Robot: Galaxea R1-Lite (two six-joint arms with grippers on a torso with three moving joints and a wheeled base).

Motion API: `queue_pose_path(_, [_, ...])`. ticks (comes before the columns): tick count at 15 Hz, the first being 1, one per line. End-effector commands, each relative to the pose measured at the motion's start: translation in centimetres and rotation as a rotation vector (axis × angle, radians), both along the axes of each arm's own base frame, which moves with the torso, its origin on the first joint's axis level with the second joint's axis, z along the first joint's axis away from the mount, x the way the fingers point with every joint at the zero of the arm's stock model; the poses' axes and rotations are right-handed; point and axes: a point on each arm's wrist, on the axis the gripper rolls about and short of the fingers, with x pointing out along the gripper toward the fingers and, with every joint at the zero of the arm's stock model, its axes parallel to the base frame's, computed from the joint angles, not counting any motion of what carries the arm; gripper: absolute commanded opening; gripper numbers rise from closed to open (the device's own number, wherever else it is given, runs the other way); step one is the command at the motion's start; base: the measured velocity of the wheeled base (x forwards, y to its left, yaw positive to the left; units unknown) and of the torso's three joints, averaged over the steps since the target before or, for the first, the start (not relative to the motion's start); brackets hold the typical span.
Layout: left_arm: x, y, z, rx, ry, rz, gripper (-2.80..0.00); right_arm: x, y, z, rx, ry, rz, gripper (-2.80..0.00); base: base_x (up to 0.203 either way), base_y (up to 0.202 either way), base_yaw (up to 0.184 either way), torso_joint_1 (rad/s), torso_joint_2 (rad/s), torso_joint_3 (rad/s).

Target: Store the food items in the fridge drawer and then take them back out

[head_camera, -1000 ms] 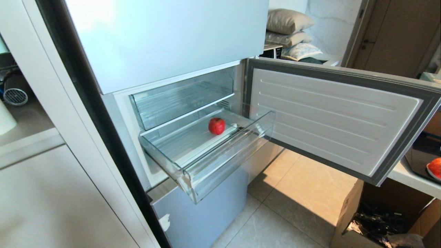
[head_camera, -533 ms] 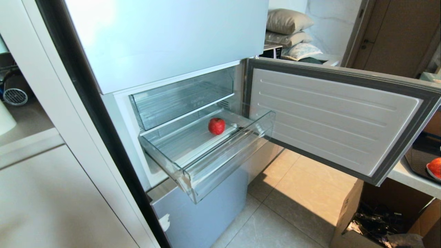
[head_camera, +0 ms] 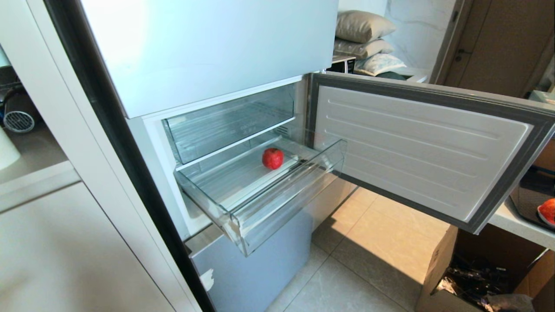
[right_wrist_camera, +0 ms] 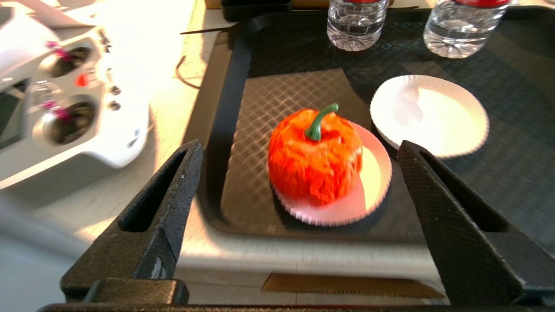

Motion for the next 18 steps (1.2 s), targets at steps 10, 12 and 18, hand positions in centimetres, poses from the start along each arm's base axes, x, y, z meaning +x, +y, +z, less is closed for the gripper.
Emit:
queue_pose_path(10, [0.0, 0.0, 0.0, 0.000, 0.001, 0.000, -2.80, 3.1, -2.8, -4.3, 0.022, 0.036, -0.002, 0.00, 0.000, 0.000, 0.000, 0.000, 0.00, 0.000])
queue_pose_path(12, [0.0, 0.0, 0.0, 0.000, 0.001, -0.001, -2.80, 3.3, -3.0, -4.6, 0.023, 0.039, -0.003, 0.00, 0.000, 0.000, 0.000, 0.000, 0.00, 0.000])
queue_pose_path(18, [0.0, 0.0, 0.0, 0.000, 0.001, 0.000, -2.80, 4.1, -3.7, -5.5, 0.020, 0.039, -0.005, 0.00, 0.000, 0.000, 0.000, 0.000, 0.00, 0.000])
